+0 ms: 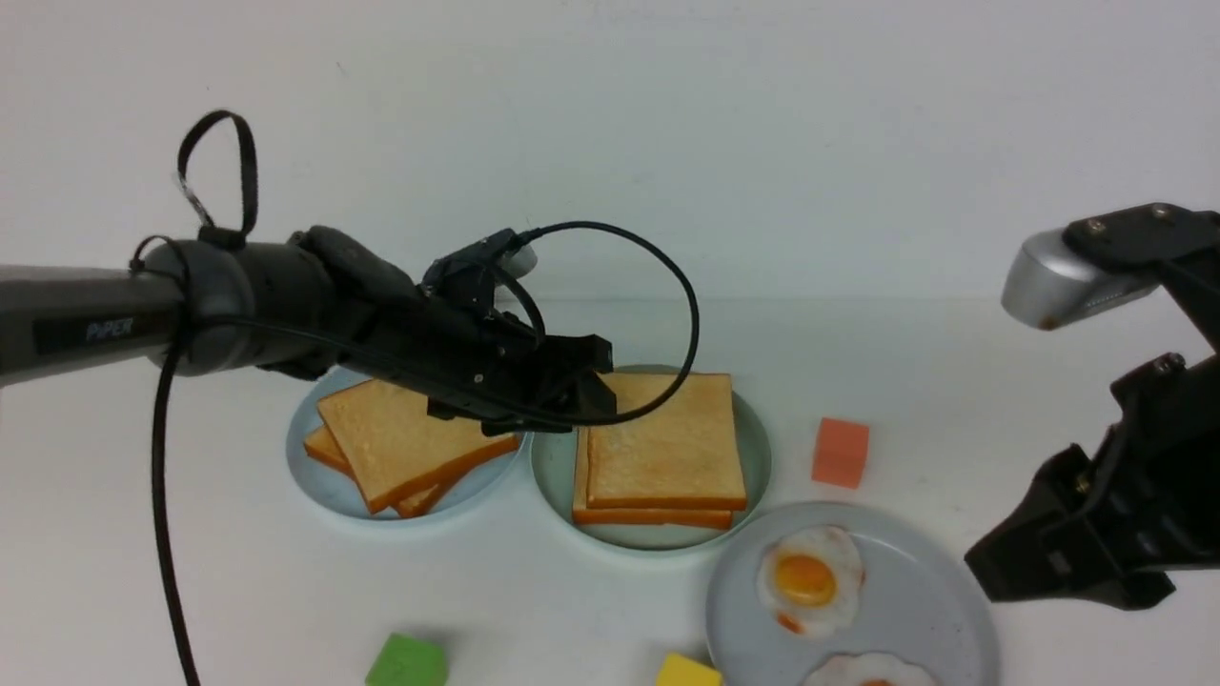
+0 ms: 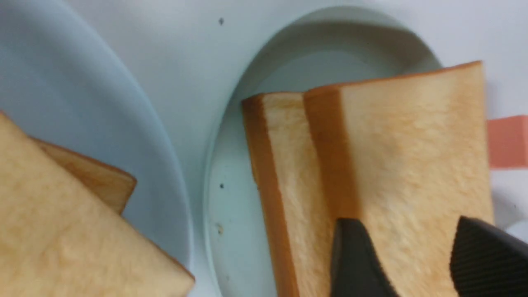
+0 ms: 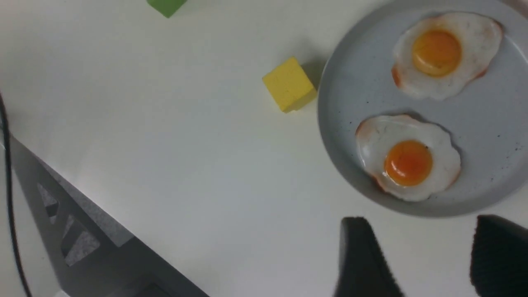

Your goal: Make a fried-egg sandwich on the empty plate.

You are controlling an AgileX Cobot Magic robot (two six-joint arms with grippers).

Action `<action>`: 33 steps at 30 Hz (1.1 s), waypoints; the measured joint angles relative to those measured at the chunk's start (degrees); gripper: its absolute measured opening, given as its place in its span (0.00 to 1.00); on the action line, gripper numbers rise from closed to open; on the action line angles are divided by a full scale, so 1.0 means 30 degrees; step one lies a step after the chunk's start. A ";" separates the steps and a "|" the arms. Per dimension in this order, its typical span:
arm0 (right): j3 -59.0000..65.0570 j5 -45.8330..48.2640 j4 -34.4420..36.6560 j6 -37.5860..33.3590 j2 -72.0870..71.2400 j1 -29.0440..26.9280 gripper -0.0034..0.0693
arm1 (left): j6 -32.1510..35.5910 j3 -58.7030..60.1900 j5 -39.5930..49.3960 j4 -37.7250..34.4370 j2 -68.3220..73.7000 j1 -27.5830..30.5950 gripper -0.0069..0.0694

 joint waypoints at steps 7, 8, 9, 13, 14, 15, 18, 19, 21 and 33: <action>0.0000 -0.0473 -0.1498 0.0952 -0.0020 0.0000 0.05 | -0.4862 0.0000 0.2623 0.7495 -0.3297 0.0000 0.53; 0.0054 -0.0791 -0.1628 0.1157 -0.0061 0.0000 0.04 | -0.5377 0.0000 0.3203 0.8182 -0.3898 0.0000 0.50; 0.0157 -0.1082 -0.1680 0.1299 -0.0146 0.0000 0.03 | -0.5694 0.0000 0.3745 0.8574 -0.4382 0.0000 0.45; 0.1359 -0.2931 -0.2112 0.1827 -0.1244 0.0000 0.03 | -0.6389 0.0757 0.4567 0.8953 -0.6885 0.0000 0.25; 0.2060 -0.3924 -0.2297 0.2161 -0.1867 0.0000 0.03 | -0.6389 0.1183 0.4549 0.8867 -0.7823 0.0000 0.19; 0.2747 -0.4567 -0.2469 0.2373 -0.2467 0.0000 0.03 | -0.6389 0.1690 0.4534 0.8781 -0.8631 0.0000 0.13; 0.5045 -0.7519 -0.2679 0.2815 -0.4406 0.0000 0.03 | -0.6372 0.3440 0.4525 0.8777 -1.0998 0.0000 0.07; 0.5955 -0.8754 -0.2698 0.2896 -0.5150 0.0000 0.03 | -0.6389 0.4096 0.4525 0.8895 -1.1866 0.0000 0.07; 0.7654 -1.1247 -0.2676 0.3003 -0.6522 0.0000 0.03 | -0.6428 0.5407 0.4525 0.9185 -1.3685 0.0000 0.07; 1.5104 -2.3275 -0.1099 0.3210 -1.0485 0.0000 0.04 | -0.7883 1.3717 0.4301 0.8142 -2.3709 0.0000 0.07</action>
